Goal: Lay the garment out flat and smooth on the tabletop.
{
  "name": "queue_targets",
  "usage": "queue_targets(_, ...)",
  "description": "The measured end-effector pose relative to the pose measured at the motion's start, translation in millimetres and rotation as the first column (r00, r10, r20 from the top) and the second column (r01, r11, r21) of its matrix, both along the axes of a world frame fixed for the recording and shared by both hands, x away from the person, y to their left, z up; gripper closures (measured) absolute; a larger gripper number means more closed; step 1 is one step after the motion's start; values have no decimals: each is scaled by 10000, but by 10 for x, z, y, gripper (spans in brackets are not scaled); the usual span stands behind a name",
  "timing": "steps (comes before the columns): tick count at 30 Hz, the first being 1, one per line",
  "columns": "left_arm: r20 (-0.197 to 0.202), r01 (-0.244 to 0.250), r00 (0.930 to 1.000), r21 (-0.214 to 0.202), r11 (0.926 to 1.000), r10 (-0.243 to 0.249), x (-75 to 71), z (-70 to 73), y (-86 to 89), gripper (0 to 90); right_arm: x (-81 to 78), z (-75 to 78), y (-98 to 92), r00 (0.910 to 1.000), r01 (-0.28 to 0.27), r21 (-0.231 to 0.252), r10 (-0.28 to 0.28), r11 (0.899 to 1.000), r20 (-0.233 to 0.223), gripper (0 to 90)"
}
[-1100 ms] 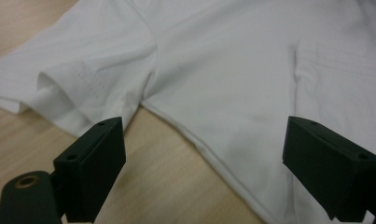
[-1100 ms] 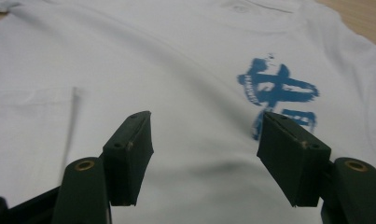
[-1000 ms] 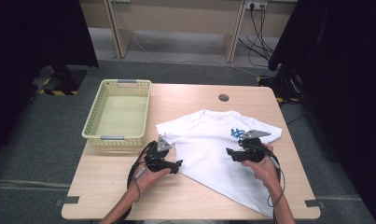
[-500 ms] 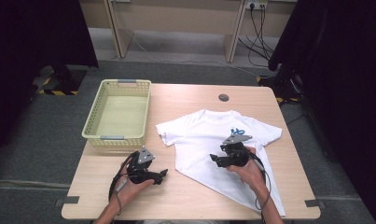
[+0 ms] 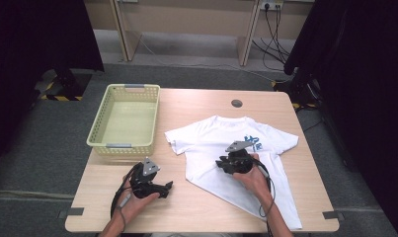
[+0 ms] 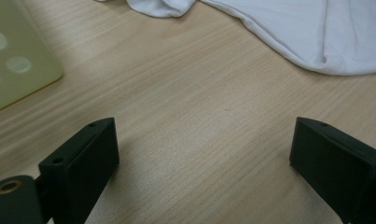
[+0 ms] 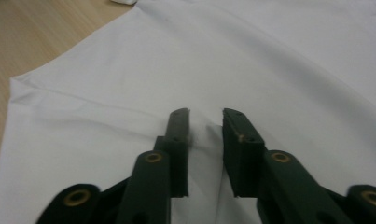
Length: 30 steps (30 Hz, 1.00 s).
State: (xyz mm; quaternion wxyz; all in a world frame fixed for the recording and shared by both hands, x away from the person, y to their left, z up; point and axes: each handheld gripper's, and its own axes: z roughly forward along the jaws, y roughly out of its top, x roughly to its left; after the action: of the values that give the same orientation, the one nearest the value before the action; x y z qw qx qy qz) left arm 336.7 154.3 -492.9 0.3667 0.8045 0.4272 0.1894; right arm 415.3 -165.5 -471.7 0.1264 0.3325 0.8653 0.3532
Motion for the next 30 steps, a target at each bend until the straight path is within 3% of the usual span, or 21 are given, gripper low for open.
queue_targets(2,1,-9,10000,-3,10000,9,0,0,0,72,-52,14,-6,9995,-215,-156,219,9996,221,815)
queue_targets(5,-13,-40,10000,0,10000,40,0,1,1,72,-153,73,-26,9979,-543,77,540,9985,349,860)
queue_targets(11,-2,-59,10000,-6,10000,59,1,0,1,72,-433,178,-4,9910,-1160,246,1140,9929,705,878)
queue_targets(18,-5,-89,10000,-11,10000,89,1,0,3,72,-663,189,26,9834,-1587,53,1576,9873,895,888)
queue_targets(20,-3,-94,10000,-7,10000,94,0,0,2,72,-670,193,16,9852,-1461,-7,1456,9893,904,840)
queue_targets(23,-4,-91,10000,-10,10000,91,0,0,2,72,-577,175,-18,9931,-722,57,714,9974,931,698)
queue_targets(26,-19,-76,10000,-30,10000,76,2,0,4,71,-451,113,-10,9976,-187,18,186,9998,667,494)
queue_targets(30,-21,-84,10000,-48,10000,84,3,0,7,74,-279,9,30,9992,330,121,-333,9994,215,405)
